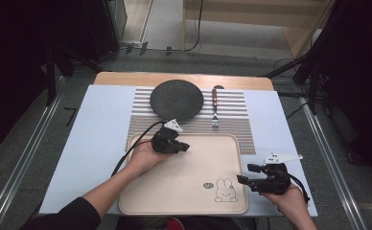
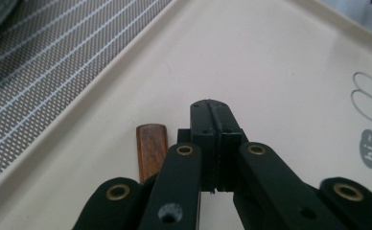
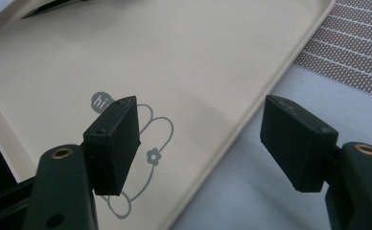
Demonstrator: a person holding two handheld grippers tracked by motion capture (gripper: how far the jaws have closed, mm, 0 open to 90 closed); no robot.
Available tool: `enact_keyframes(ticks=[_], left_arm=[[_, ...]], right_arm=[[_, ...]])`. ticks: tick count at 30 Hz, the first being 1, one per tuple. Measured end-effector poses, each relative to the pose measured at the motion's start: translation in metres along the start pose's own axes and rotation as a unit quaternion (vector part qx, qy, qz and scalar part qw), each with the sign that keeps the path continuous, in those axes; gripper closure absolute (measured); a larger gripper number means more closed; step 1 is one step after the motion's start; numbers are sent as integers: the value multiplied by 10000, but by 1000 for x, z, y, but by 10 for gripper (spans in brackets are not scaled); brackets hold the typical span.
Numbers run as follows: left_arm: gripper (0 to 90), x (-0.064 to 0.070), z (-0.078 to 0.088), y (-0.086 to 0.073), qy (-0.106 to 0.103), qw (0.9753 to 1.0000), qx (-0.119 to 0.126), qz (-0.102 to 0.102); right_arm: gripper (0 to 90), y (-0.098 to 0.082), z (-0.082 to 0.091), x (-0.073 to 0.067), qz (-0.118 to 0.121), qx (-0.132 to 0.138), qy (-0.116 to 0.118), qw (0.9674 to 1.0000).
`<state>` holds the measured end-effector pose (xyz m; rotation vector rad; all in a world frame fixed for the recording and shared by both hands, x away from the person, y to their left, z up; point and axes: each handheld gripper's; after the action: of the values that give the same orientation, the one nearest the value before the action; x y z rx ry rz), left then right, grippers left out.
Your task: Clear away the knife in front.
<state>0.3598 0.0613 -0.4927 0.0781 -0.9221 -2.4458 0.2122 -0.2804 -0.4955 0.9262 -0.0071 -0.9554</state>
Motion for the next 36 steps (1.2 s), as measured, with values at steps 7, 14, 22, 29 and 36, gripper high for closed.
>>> enact_keyframes(ticks=[7, 14, 22, 29, 36], left_arm=[[894, -8, -2, -4, 59, 9999, -85, 117], [893, -15, 0, -8, 116, 9997, -111, 209], [893, -22, 3, -11, 144, 9994, -79, 302], [893, -31, 7, -15, 162, 9989, -42, 431], [893, -40, 13, -20, 229, 9981, -4, 577]], right_arm=[[289, 1, -1, 0, 38, -18, 37, 10000], [289, 2, -1, 0, 36, -12, 31, 10000], [289, 2, -2, 0, 6, -37, 48, 10000], [289, 2, -2, 0, 8, -20, 54, 10000], [288, 3, -3, 0, 20, -37, 78, 10000]])
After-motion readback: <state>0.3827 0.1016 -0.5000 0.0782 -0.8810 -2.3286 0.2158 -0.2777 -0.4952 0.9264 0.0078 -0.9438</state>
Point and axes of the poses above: each handheld gripper's, and its own axes: z roughly backward along the jaws, y roughly out of its top, x roughly to its right, and after that the axes turned 6 degrees about y, right-handed
